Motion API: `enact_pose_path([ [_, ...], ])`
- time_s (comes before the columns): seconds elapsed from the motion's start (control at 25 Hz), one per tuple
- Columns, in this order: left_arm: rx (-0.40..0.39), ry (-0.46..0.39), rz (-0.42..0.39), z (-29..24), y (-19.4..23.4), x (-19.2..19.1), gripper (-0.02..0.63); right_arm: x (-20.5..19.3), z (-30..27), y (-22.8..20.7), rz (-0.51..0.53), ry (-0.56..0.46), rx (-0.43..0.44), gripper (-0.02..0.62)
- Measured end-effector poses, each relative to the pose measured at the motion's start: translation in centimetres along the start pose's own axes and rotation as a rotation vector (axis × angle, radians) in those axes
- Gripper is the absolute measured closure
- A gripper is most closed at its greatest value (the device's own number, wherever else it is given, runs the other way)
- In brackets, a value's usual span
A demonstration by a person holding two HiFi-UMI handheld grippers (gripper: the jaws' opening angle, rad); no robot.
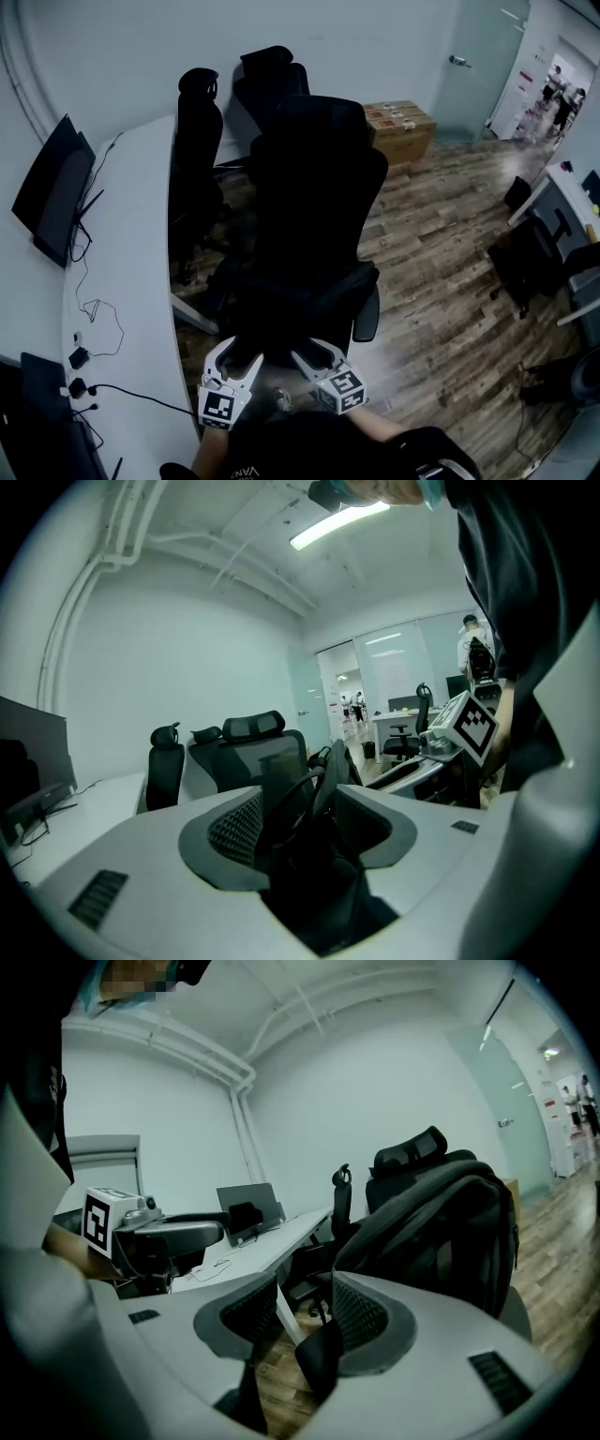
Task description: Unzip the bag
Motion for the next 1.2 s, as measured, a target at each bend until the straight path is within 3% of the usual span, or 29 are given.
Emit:
enact_pose_path([
  [0.16,-0.066,0.003,-0.01,0.4,1.6,-1.3,0.367,-1.0,-2.7,0.8,-0.05,-0.025,-0.101,0.411],
  [0.6,-0.17,0.017,-0.026,1.8,4.9,-3.6,0.367,-2.8,-6.7,1.3,-0.188,-0.072,-0.268,0.411],
  [1.0,-0.191,0.018,-0.013,2.7,6.3,-5.0,0.367,-3.7,-8.5,1.9,-0.238,-0.073,-0.303,0.411],
  [1.2,-0.204,-0.002,0.007,2.7,6.5,-5.4,0.367,-4.7,-9.2,1.4,-0.318,-0.109,-0.268,0.411],
])
Point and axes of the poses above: the fingertips, and each gripper's own axes: z backward along the fingers, y to its left, x out of its top, the point moved 10 cm from there along z, backward along the fingers, and after that the axes turned 4 degrees about -x, right-handed, at the moved point
